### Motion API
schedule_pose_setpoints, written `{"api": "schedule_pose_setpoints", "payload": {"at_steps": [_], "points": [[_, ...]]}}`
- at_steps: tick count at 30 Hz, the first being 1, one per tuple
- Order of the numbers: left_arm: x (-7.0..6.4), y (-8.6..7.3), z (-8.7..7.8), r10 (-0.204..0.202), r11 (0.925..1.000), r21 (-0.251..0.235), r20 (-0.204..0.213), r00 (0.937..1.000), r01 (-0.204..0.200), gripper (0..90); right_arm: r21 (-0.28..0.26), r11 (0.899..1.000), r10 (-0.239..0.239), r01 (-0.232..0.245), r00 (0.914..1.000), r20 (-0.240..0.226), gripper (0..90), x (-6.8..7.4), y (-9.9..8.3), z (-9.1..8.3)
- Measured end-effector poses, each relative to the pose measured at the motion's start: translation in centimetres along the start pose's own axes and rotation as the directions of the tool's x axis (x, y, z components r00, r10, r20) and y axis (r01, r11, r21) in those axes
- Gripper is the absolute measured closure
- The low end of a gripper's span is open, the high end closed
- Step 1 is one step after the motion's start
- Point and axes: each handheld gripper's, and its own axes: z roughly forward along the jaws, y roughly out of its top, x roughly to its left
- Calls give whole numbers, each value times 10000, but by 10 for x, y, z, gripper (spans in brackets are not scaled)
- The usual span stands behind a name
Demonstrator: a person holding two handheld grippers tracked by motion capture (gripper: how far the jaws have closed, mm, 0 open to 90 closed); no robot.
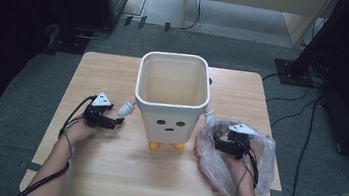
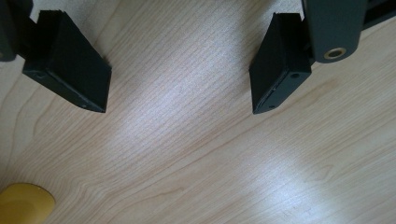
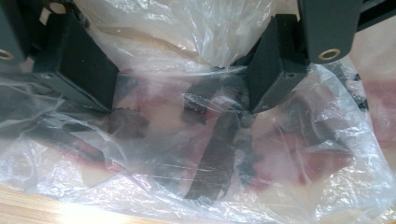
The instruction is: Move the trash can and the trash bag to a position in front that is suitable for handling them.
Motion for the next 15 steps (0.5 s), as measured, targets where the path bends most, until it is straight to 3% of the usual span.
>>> {"api": "schedule_pose_setpoints", "payload": {"at_steps": [15], "points": [[1, 5, 6, -107, 9999, -5, -70, 9999, 107, 205, 34, 10000, -35, 35, 10000, -57, 219, 0, 0, 0]]}}
